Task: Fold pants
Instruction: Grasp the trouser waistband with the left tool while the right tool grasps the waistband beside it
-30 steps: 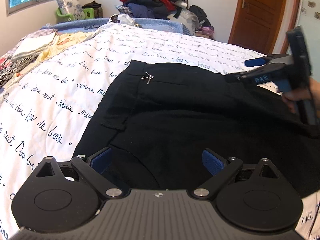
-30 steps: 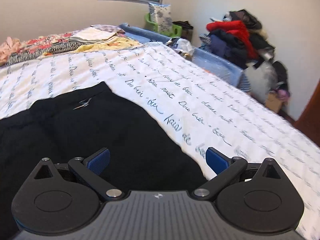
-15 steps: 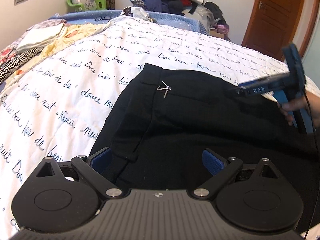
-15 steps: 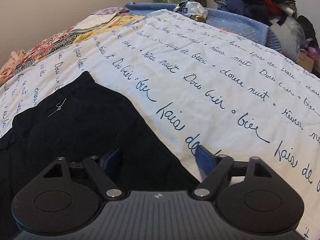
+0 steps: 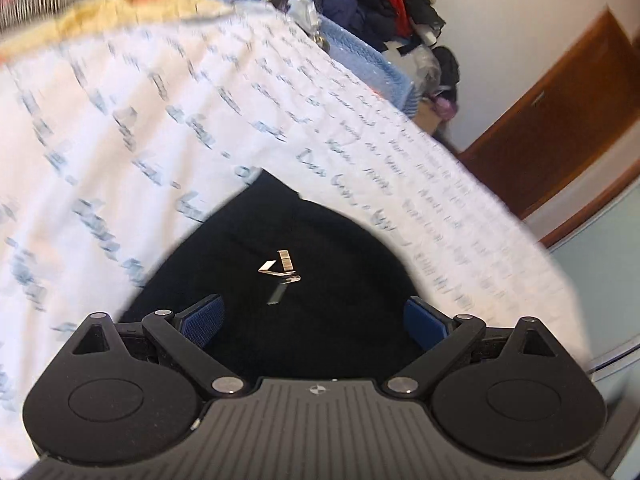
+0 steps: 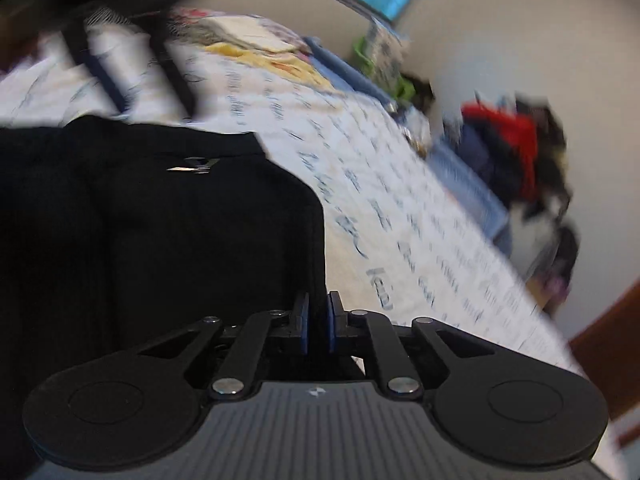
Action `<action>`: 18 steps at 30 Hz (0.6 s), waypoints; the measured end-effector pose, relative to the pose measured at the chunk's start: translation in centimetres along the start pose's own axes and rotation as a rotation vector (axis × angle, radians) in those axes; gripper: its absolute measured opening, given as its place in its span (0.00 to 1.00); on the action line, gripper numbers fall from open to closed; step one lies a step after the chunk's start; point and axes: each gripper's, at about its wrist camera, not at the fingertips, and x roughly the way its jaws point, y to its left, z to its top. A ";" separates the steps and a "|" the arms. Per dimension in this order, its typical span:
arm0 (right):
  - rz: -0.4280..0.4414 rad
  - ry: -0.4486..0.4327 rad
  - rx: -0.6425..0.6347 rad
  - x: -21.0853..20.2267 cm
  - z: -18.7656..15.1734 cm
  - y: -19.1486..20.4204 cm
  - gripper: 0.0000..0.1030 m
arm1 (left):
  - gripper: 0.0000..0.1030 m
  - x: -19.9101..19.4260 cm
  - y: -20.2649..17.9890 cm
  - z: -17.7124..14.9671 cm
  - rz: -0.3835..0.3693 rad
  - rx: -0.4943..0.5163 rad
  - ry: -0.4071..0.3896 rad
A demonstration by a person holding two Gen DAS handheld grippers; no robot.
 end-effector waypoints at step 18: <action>0.328 0.040 0.559 5.6 -2.0 -11.5 0.60 | 0.96 1.4 1.4 1.3 -0.107 -0.185 0.053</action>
